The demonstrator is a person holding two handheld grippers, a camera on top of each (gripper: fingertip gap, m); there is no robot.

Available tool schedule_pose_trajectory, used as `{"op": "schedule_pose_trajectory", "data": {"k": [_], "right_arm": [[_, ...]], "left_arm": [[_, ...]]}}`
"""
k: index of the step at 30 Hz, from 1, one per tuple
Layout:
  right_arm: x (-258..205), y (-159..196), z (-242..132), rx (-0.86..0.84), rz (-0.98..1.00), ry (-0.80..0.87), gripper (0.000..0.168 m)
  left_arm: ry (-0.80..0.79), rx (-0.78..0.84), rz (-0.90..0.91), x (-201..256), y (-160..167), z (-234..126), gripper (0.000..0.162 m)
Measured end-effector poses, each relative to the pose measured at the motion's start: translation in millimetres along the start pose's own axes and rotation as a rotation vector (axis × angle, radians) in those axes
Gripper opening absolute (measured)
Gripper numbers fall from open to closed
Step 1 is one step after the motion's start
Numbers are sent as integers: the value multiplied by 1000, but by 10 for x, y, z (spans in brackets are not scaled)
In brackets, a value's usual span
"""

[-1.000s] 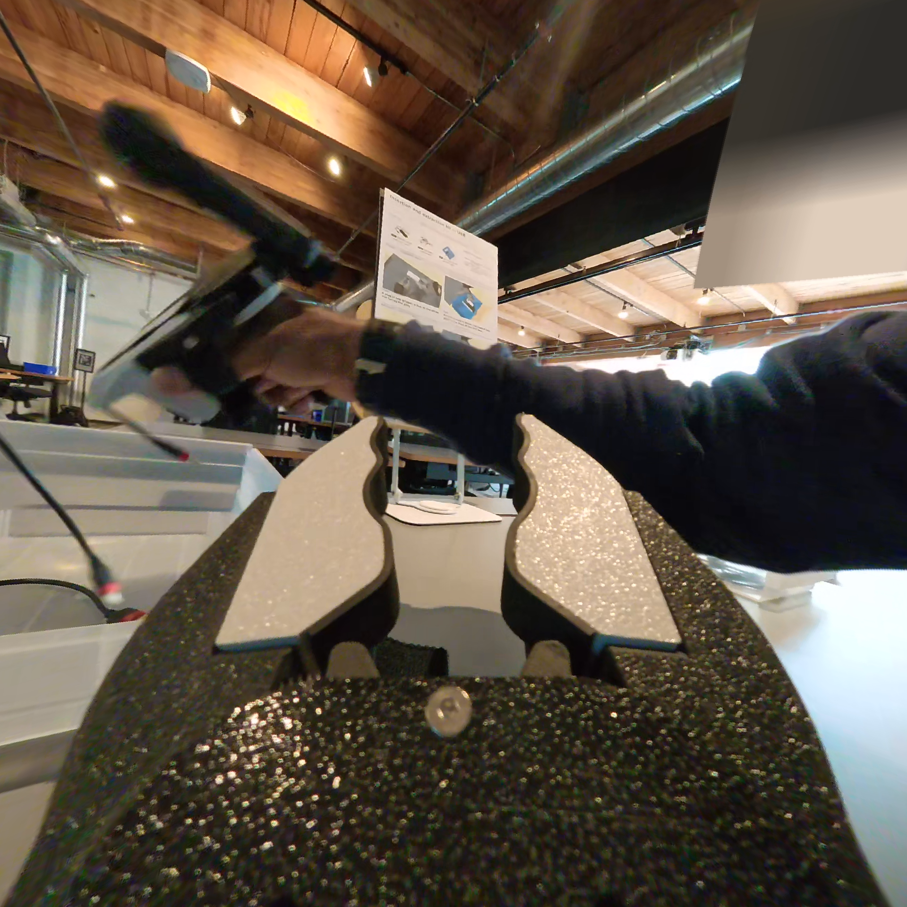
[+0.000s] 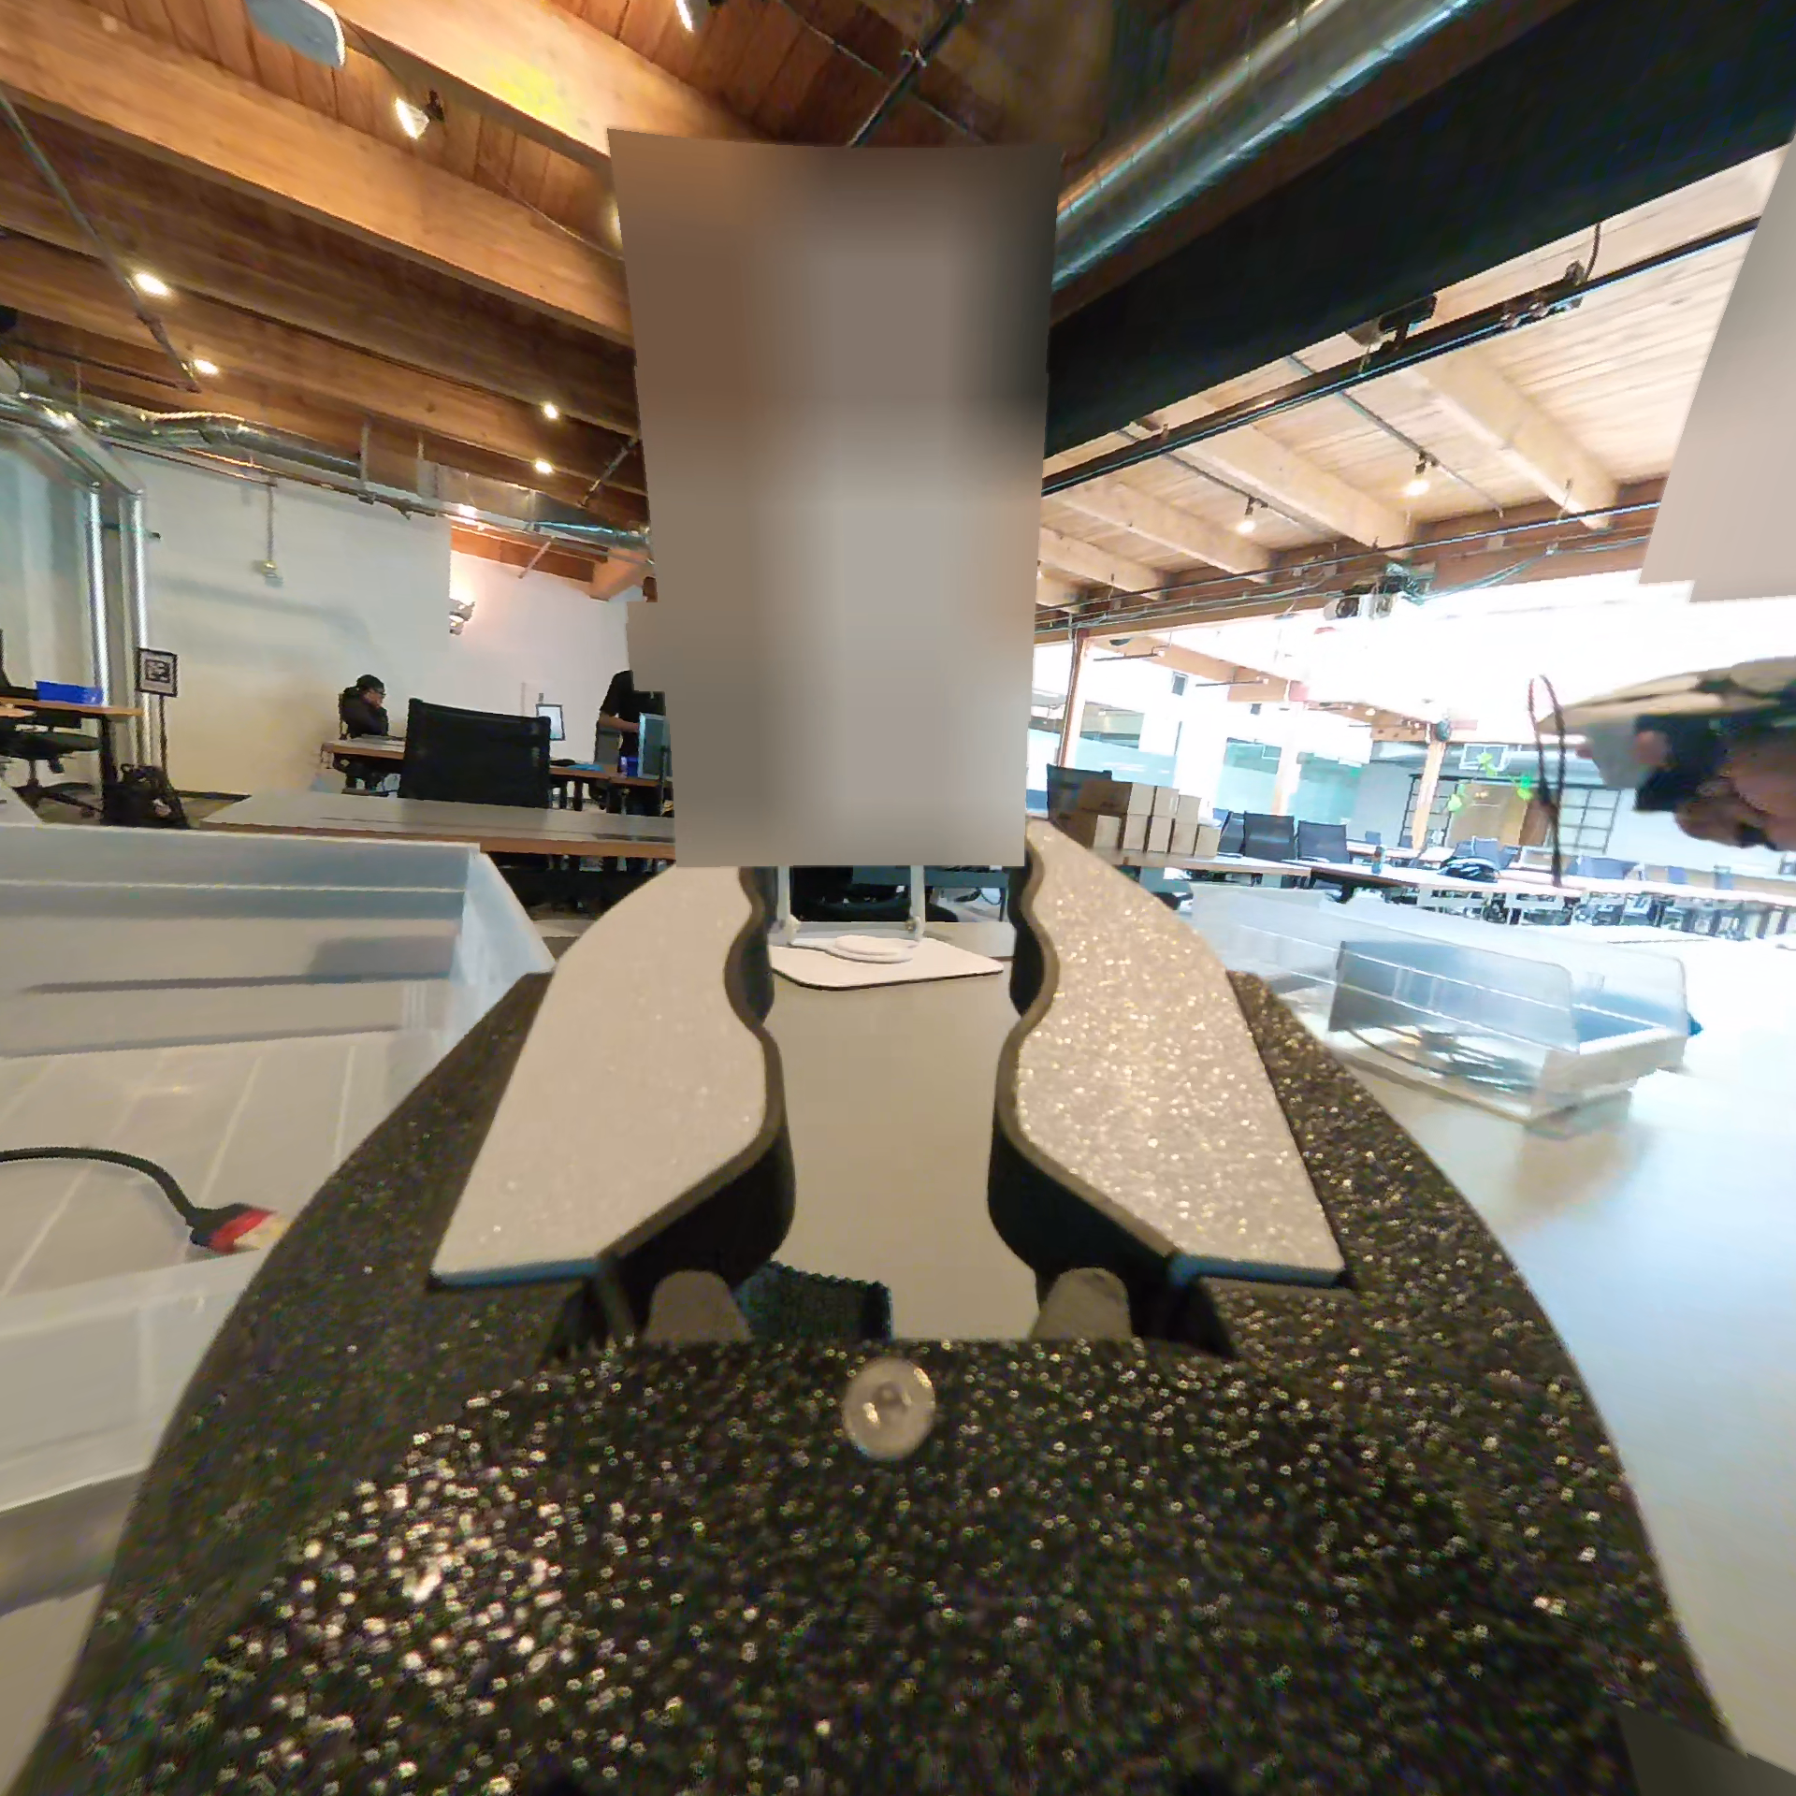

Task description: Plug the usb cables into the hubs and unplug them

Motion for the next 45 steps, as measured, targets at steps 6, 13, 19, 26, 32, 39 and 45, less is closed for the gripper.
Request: {"op": "schedule_pose_trajectory", "data": {"k": [6, 13, 19, 26, 32, 39, 45], "right_arm": [[-94, 819, 110, -193, 26, -116, 2], [-547, 1030, 436, -437, -159, -260, 3], [-803, 977, 642, -645, -363, -292, 3], [-803, 626, 694, -662, -365, -297, 40], [-1199, -326, 957, -442, -404, -362, 38], [-2562, -1462, 1793, -239, -674, -618, 35], [-3884, -2108, 2685, -138, -719, -880, 35]], "left_arm": [[33, -8, 23, -6, -41, 203, 45], [125, -31, 57, 69, -10, 502, 45], [160, -55, 68, 75, -9, 546, 45], [161, -6, 33, 26, -74, 466, 45], [145, 0, 77, -22, -157, 381, 44], [-4, -3, 186, -255, -302, 104, 44], [-168, 38, 217, -505, -385, -198, 44]]}}
Point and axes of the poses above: each gripper's, where its closed fingertips meet, z out along the fingers, y out of its underside, x = y × z across the jaws, the point moved 8 cm from there along -z, back along the fingers
